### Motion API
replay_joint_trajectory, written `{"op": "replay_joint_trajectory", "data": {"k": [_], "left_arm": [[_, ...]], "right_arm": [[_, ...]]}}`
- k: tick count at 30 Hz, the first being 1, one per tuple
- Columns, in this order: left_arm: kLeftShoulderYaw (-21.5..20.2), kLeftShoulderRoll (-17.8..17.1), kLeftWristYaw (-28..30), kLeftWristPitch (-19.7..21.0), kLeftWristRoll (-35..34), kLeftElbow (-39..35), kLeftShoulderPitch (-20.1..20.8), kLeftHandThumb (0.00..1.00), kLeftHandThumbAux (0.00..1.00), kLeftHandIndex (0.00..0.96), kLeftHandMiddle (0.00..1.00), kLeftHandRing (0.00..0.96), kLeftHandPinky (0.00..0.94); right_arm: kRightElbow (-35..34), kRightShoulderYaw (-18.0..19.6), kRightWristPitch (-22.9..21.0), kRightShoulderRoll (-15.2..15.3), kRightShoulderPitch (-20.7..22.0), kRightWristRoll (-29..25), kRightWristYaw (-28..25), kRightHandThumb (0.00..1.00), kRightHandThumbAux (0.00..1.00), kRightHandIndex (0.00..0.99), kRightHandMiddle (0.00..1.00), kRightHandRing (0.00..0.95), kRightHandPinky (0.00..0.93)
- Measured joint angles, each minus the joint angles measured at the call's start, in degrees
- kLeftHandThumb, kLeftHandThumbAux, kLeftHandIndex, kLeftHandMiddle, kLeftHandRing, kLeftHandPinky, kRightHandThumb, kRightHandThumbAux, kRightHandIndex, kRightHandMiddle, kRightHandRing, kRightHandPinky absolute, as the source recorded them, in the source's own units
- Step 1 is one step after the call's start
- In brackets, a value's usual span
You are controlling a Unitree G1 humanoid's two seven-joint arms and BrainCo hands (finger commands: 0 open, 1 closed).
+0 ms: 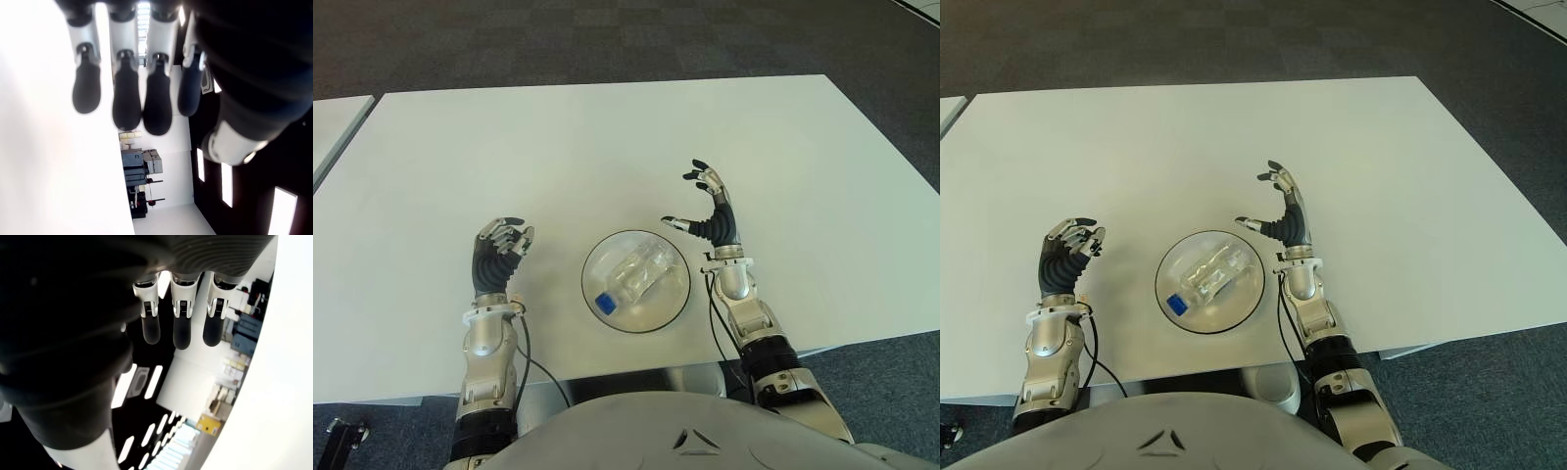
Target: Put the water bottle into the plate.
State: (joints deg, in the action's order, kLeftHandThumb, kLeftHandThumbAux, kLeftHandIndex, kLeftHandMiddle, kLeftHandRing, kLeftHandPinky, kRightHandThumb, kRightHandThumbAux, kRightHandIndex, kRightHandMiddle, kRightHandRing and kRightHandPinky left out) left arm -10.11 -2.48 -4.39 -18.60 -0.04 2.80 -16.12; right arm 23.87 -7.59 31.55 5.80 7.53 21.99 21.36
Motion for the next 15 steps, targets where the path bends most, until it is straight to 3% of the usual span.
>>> {"op": "replay_joint_trajectory", "data": {"k": [9,10,11,15], "left_arm": [[0.16,0.29,0.2,2.11,-0.55,-1.72,-0.61,0.707,0.712,0.433,0.671,0.655,0.641],[0.17,0.3,0.26,2.28,-0.6,-1.95,-0.68,0.707,0.712,0.433,0.672,0.655,0.644],[0.19,0.31,0.28,2.43,-0.62,-2.2,-0.73,0.707,0.712,0.433,0.673,0.655,0.646],[0.28,0.42,0.34,2.62,-0.64,-2.98,-0.87,0.706,0.712,0.433,0.673,0.655,0.647]], "right_arm": [[1.55,-0.09,1.98,-1.07,-1.32,2.9,6.83,0.212,0.998,0.452,0.448,0.455,0.473],[1.7,-0.08,2.1,-1.23,-1.53,2.99,7.33,0.386,0.904,0.442,0.456,0.466,0.482],[1.96,-0.07,2.29,-1.45,-1.7,2.98,7.77,0.497,0.844,0.435,0.463,0.474,0.489],[3.58,0.35,3.22,-2.66,-2.62,2.41,9.65,0.645,0.764,0.429,0.495,0.5,0.511]]}}
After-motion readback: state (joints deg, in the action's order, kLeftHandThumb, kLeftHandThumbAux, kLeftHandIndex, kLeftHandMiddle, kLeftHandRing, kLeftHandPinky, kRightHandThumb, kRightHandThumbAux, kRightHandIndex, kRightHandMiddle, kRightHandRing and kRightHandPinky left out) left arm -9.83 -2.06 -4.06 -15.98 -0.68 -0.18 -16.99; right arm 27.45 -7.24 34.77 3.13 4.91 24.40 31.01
